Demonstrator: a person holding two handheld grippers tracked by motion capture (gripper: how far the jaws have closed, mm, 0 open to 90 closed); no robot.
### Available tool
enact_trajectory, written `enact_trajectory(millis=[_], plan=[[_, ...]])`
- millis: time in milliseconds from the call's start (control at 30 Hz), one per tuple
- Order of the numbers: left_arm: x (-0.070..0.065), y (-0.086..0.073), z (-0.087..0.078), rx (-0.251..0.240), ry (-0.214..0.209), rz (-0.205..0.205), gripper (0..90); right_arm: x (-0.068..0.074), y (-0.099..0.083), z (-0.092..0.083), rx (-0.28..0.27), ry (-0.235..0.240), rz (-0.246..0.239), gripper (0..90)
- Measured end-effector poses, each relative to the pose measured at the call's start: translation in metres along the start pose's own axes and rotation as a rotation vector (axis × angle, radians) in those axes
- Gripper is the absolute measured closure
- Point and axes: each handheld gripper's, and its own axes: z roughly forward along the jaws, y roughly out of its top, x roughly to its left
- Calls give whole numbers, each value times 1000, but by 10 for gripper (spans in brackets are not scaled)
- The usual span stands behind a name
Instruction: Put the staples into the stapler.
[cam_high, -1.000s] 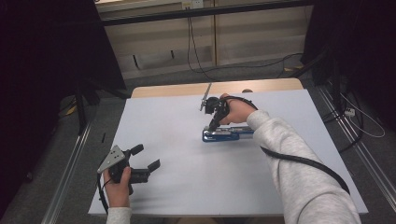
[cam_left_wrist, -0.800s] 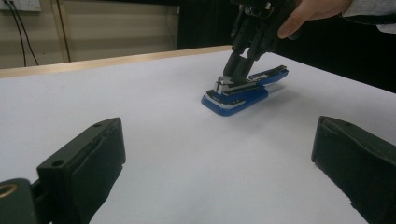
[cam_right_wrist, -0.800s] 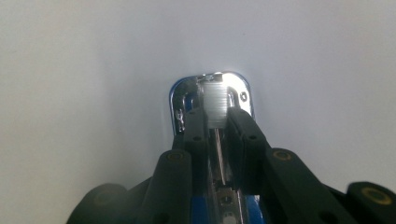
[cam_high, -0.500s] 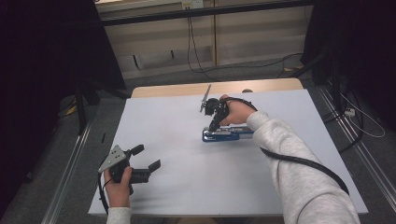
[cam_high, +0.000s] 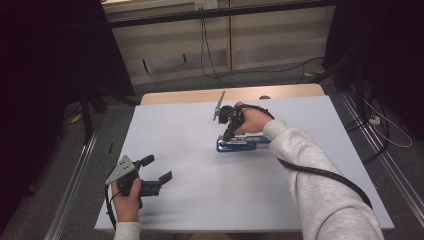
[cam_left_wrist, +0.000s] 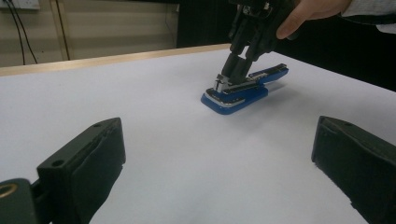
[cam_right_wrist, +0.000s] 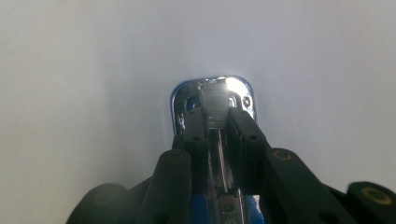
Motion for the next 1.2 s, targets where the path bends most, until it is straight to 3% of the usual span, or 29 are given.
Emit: enact_trajectory(millis=[667, 1067, 1200], plan=[[0, 0, 0, 3, 3, 2, 28, 0, 1, 0, -6, -3, 4, 730], [1, 0, 1, 4, -1, 0, 28, 5, -8, -9, -76, -17, 78, 489], [0, 0, 1, 7, -1, 0, 28, 6, -13, -15, -89, -19, 92, 450]])
